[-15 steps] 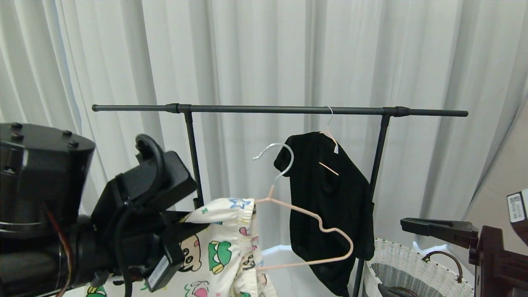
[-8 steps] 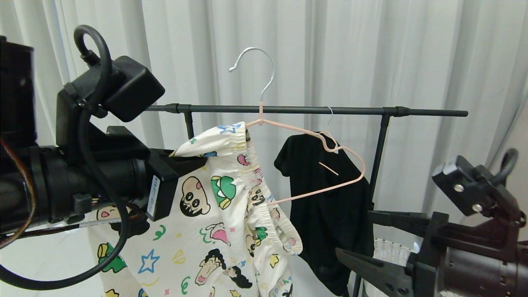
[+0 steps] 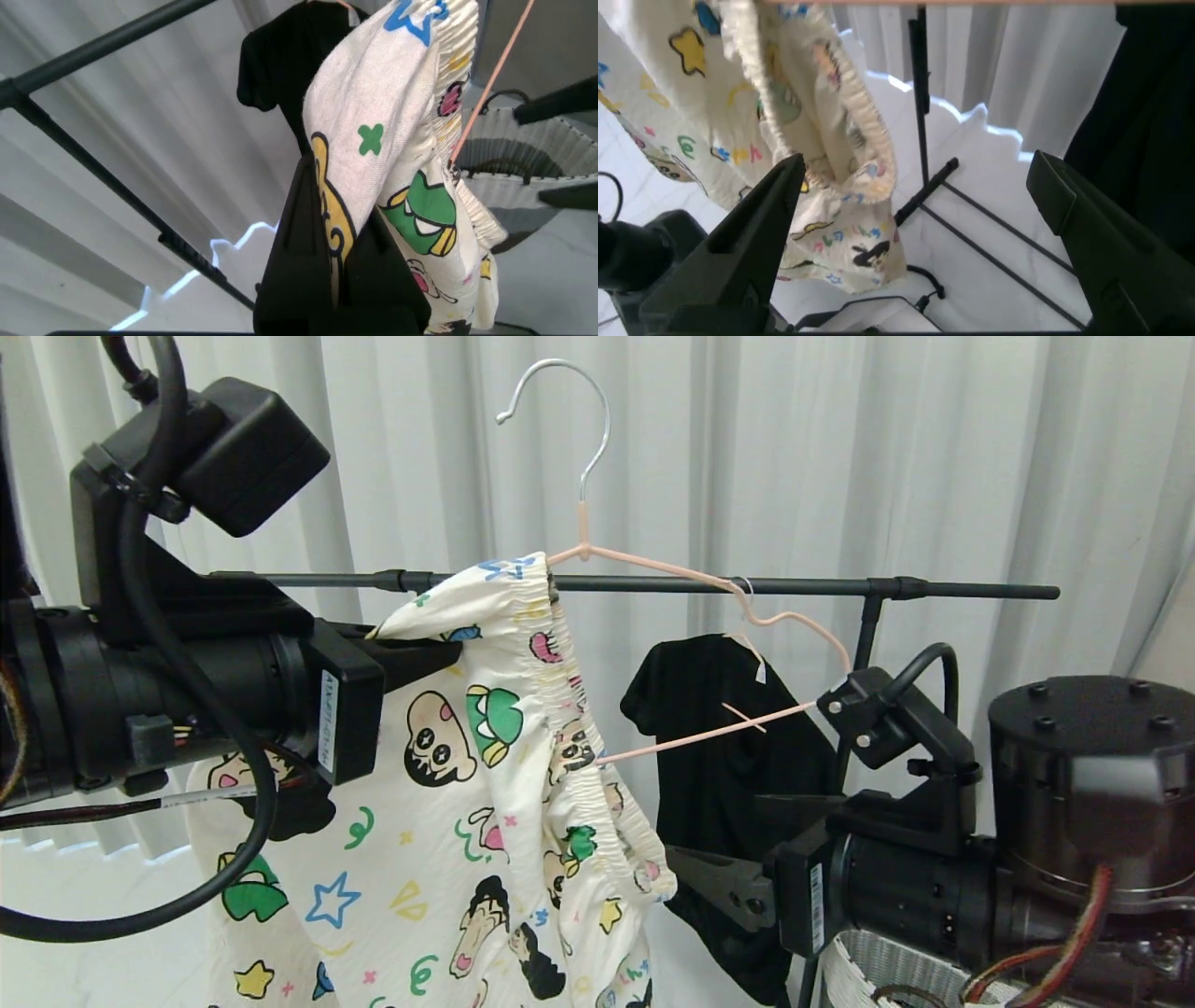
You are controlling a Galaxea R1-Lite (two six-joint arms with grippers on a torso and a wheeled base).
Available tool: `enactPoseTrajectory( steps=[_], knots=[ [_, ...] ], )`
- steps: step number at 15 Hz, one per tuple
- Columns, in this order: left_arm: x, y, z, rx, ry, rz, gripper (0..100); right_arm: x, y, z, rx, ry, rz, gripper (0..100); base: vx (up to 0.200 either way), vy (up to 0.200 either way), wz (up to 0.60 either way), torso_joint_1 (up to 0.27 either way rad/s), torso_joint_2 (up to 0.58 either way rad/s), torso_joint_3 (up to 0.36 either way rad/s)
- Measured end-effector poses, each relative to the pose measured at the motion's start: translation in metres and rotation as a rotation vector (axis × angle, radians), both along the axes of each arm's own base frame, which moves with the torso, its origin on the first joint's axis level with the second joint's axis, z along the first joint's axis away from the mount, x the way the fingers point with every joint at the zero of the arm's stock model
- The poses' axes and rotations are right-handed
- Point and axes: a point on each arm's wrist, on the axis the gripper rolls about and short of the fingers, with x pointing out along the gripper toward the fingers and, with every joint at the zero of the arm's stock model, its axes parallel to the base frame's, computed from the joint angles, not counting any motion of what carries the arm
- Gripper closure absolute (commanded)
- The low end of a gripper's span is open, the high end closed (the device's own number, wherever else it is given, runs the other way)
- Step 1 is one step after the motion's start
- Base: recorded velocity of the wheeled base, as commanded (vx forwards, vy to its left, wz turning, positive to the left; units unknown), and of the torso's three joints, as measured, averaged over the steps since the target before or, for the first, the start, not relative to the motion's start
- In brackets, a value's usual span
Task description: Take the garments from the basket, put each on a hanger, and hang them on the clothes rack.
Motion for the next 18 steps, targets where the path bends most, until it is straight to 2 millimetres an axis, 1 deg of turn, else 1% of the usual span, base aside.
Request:
enactPoseTrajectory(
  steps=[5, 8, 10, 13, 16, 18],
  knots=[
    [-0.002, 0.0, 0.003, -0.008, -0.009, -0.01, 100, 0.007, 0.012, -0.016, -0.058, 0.017, -0.038, 0, 0.0, 0.0, 0.0, 0.0, 0.0, 0.0],
    [-0.002, 0.0, 0.004, -0.01, -0.012, -0.012, 100, 0.014, 0.021, -0.019, -0.028, -0.001, -0.044, 0, 0.0, 0.0, 0.0, 0.0, 0.0, 0.0],
    [-0.002, -0.001, 0.004, -0.011, -0.012, -0.016, 100, 0.016, 0.026, -0.024, -0.033, -0.005, -0.042, 0, 0.0, 0.0, 0.0, 0.0, 0.0, 0.0],
    [-0.002, 0.0, 0.005, -0.011, -0.014, -0.014, 100, 0.02, 0.029, -0.034, -0.083, -0.016, -0.122, 0, 0.0, 0.0, 0.0, 0.0, 0.0, 0.0],
    [0.0, 0.003, 0.003, -0.006, -0.01, 0.006, 100, 0.032, 0.022, -0.042, -0.159, -0.037, -0.22, 0, 0.0, 0.0, 0.0, 0.0, 0.0, 0.0],
    [0.002, 0.005, 0.004, -0.015, -0.031, 0.022, 100, 0.048, 0.01, -0.043, -0.204, -0.069, -0.308, 0, 0.0, 0.0, 0.0, 0.0, 0.0, 0.0]
  ],
)
